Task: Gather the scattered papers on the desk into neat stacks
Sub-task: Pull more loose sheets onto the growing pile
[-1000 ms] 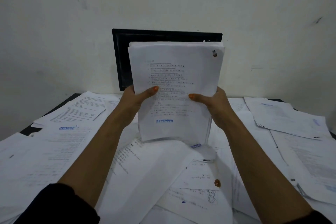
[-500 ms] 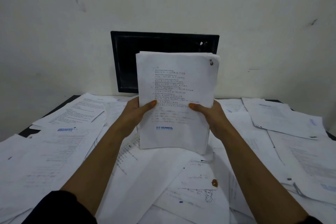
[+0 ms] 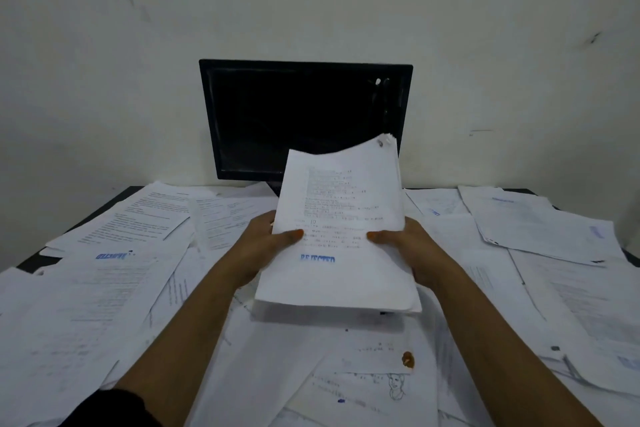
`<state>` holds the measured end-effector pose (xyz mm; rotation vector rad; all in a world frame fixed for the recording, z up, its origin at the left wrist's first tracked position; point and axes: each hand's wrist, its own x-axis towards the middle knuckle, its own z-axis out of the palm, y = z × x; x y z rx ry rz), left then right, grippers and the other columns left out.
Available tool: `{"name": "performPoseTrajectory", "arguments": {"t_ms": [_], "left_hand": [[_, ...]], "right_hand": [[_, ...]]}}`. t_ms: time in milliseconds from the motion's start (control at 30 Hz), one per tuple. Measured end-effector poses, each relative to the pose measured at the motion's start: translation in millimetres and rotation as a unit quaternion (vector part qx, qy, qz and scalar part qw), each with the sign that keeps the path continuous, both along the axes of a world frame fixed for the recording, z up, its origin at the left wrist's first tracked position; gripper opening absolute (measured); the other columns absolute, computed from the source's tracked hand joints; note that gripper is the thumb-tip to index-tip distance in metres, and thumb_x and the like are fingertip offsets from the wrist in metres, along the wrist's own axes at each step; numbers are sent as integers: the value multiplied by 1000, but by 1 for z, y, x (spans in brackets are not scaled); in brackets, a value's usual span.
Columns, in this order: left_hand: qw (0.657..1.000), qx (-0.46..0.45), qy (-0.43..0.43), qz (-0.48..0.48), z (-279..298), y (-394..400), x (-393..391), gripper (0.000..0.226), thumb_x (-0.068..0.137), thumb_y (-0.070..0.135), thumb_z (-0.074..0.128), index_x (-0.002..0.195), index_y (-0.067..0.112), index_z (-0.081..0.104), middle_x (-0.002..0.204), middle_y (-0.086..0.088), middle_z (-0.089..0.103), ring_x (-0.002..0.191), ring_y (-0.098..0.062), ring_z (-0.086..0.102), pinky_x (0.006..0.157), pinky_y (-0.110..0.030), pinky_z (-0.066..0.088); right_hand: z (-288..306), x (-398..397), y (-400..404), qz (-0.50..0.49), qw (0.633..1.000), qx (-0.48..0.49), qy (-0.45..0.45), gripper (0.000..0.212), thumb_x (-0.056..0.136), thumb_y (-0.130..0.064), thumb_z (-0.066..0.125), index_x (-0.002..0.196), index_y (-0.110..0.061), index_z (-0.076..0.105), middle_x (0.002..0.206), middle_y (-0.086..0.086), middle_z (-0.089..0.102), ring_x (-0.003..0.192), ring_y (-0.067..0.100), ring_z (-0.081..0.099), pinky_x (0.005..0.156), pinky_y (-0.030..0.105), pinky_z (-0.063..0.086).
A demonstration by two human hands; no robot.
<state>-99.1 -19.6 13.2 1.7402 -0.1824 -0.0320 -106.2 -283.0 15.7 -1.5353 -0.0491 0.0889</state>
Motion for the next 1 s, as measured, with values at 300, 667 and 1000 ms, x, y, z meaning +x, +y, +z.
{"name": "performPoseTrajectory", "arguments": {"t_ms": [300,667,1000], "left_hand": [[996,-35,35,70,-60,-9,2,42,88,9,69,128,14,54,115,-3,67,96,-14,68,69,-19,56],[991,-70,-25,114,-63,-9,0,48,89,8,68,133,19,52,114,-1,69,98,-12,68,73,-22,57],[847,425,-30,317,-74,29,11,71,93,59,45,149,19,32,159,-7,25,147,-32,14,115,-54,9]], "right_hand": [[-61,11,5,-122,981,-147,-27,56,84,-10,71,133,-14,43,120,0,57,104,16,56,87,27,44],[-55,1,2,-60,985,-152,-62,82,90,-7,64,153,-30,17,139,-16,36,125,3,36,102,20,31],[-58,1,-12,-73,984,-145,-78,45,90,10,50,122,-19,64,128,-3,56,122,14,51,89,12,42]]}}
